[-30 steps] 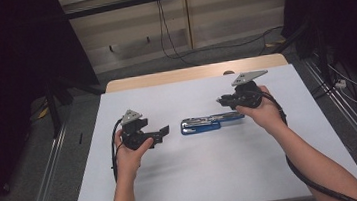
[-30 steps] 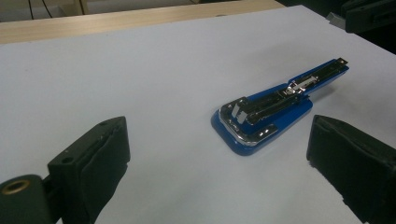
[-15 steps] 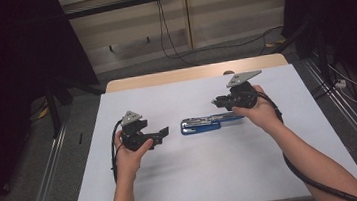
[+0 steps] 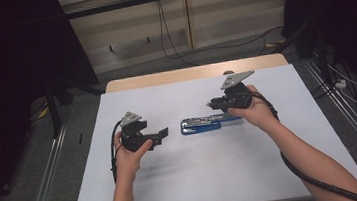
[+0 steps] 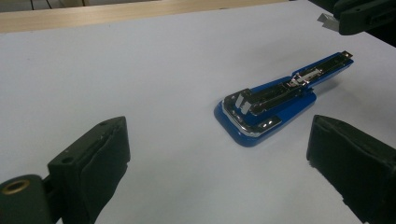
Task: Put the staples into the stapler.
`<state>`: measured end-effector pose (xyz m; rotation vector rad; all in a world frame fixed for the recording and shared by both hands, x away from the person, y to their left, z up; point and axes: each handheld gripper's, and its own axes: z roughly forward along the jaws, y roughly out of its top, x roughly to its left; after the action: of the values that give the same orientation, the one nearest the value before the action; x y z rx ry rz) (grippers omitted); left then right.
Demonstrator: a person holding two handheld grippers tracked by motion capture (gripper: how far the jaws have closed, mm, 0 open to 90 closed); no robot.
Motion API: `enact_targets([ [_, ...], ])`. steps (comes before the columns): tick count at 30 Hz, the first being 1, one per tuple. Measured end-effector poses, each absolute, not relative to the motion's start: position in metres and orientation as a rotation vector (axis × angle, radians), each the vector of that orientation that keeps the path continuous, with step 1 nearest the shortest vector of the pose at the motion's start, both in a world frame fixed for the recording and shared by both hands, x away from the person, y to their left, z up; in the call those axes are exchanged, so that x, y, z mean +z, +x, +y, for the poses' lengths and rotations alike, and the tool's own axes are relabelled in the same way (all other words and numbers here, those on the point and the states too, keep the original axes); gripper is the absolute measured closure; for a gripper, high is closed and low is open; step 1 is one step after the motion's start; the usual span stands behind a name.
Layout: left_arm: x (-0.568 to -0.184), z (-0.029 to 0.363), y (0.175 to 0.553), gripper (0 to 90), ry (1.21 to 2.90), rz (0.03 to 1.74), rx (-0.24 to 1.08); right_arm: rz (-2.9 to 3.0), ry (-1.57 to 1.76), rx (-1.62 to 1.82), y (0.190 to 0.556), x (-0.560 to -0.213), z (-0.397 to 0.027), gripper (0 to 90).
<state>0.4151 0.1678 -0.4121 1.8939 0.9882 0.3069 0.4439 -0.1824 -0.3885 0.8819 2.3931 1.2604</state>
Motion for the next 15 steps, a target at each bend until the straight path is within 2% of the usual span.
enact_targets([
  [15,-0.4152,0.17,0.4145,6.3,1.908,0.999,0.306,2.478,0.788,1.304,0.4486,-0.3958,-0.1716,79.1],
])
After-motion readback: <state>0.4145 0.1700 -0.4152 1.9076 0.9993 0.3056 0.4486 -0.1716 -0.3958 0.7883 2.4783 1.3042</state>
